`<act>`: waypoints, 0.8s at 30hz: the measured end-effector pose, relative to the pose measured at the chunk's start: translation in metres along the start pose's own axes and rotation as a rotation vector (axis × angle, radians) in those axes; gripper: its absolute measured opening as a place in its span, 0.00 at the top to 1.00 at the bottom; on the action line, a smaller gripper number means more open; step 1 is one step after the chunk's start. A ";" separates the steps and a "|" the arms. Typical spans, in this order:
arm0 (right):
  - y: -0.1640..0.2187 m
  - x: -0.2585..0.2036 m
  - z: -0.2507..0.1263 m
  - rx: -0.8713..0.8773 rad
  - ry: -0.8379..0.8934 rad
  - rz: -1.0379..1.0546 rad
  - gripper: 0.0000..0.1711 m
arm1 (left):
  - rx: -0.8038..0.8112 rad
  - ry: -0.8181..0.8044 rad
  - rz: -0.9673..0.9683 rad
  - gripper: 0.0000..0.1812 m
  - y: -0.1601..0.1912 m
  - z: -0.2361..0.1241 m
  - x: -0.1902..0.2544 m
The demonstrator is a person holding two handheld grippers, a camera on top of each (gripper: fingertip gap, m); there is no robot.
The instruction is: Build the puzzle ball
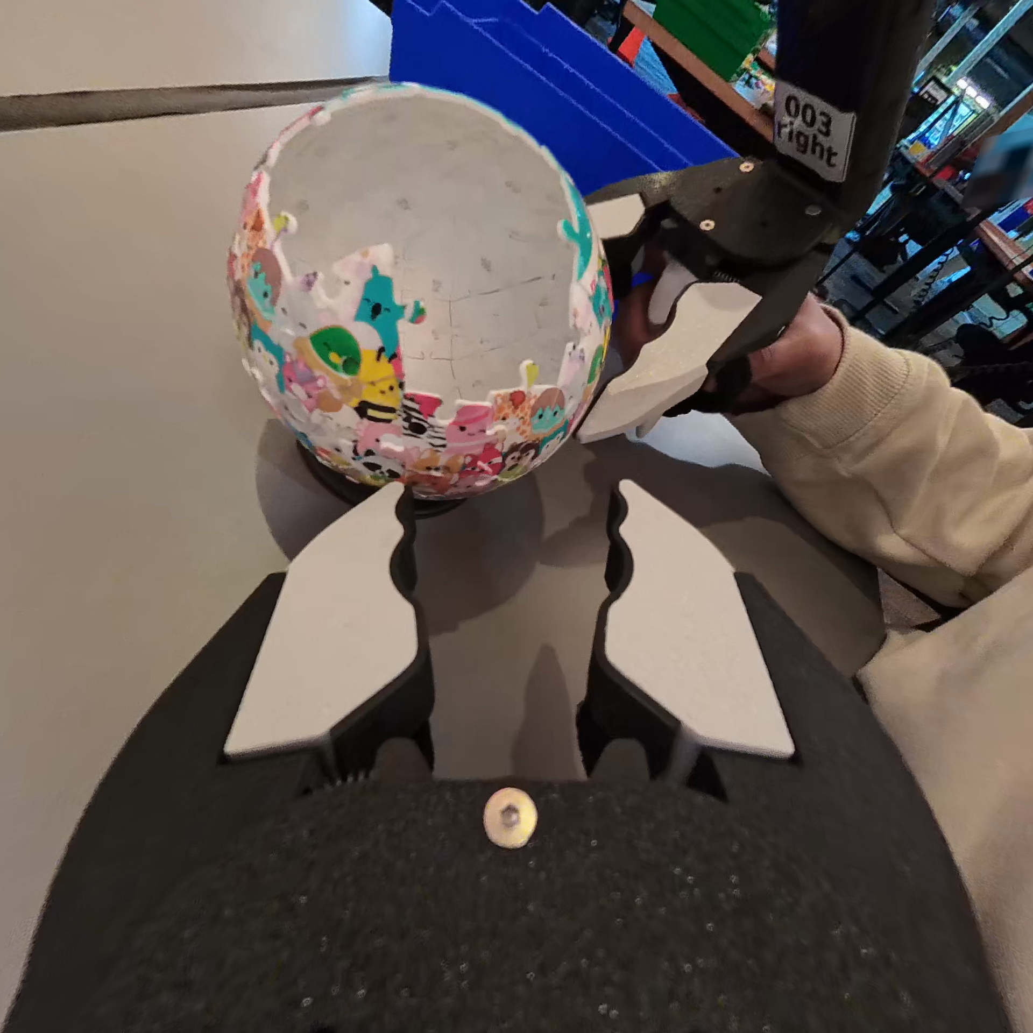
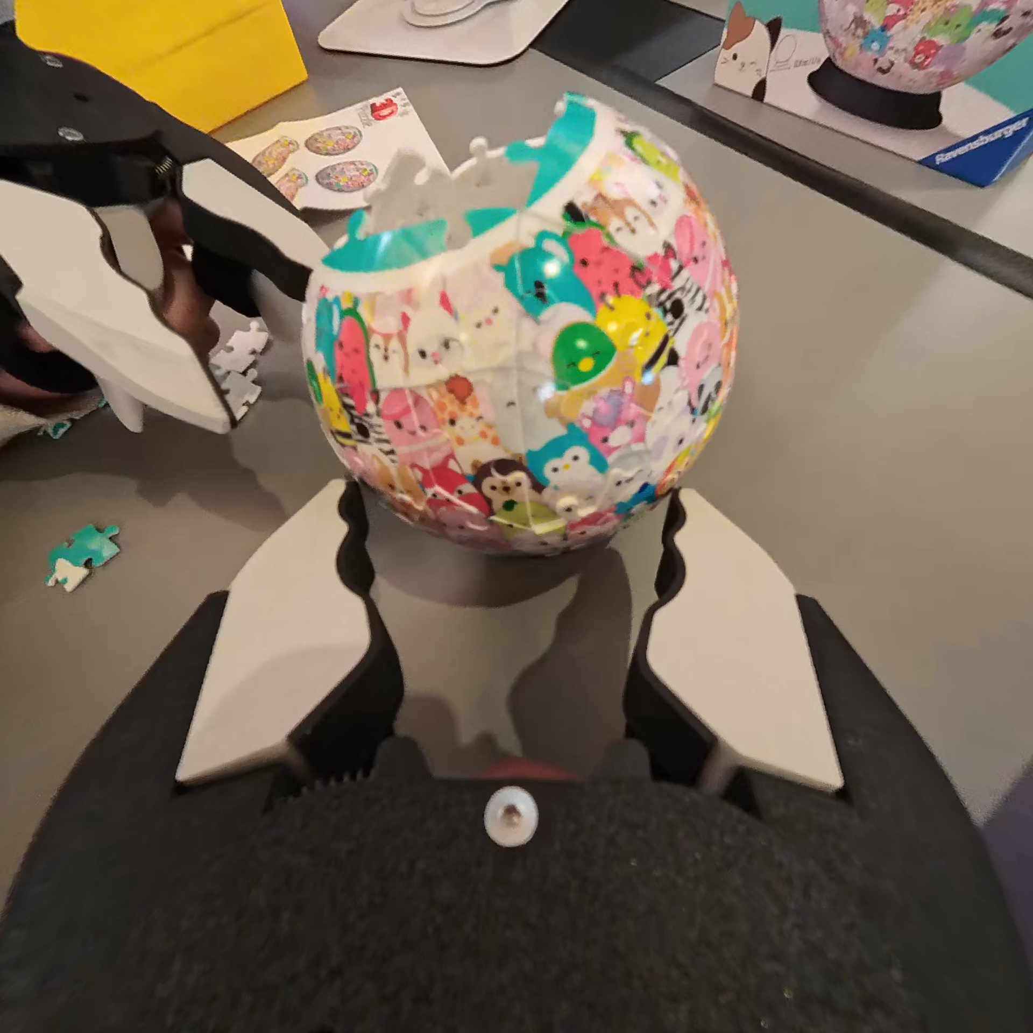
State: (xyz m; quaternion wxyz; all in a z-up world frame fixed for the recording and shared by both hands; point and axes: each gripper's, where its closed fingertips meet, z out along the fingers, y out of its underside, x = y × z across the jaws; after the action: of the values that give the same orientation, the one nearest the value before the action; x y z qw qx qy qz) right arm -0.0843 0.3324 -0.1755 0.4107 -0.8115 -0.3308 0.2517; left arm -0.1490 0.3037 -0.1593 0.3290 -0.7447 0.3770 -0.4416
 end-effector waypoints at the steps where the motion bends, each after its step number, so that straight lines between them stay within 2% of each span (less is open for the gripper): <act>1: -0.001 0.001 0.001 -0.001 0.003 -0.002 0.40 | -0.005 -0.003 0.002 0.64 0.001 0.001 0.000; 11: 0.004 0.009 0.000 0.016 -0.013 0.035 0.40 | -0.023 0.018 -0.008 0.62 0.005 -0.006 -0.011; 13: 0.006 0.009 -0.002 0.007 -0.005 0.057 0.40 | -0.027 0.017 0.037 0.54 0.003 -0.011 -0.021; 15: 0.003 0.004 -0.003 0.020 0.008 0.058 0.39 | -0.106 0.022 0.111 0.37 0.004 -0.010 -0.035; 18: -0.002 -0.001 0.000 0.027 0.077 0.026 0.38 | -0.183 0.100 0.223 0.32 0.001 -0.002 -0.045; 21: -0.005 0.002 0.002 0.052 0.141 0.007 0.39 | -0.151 0.234 0.250 0.34 -0.012 0.008 -0.033; 24: -0.006 0.003 0.004 0.067 0.126 0.025 0.38 | -0.171 0.253 0.254 0.33 -0.010 0.019 -0.032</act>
State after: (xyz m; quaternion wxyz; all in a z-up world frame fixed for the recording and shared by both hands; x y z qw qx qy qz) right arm -0.0868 0.3387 -0.1733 0.4544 -0.8155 -0.2857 0.2162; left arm -0.1393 0.3390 -0.1720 0.2674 -0.6549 0.5426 -0.4530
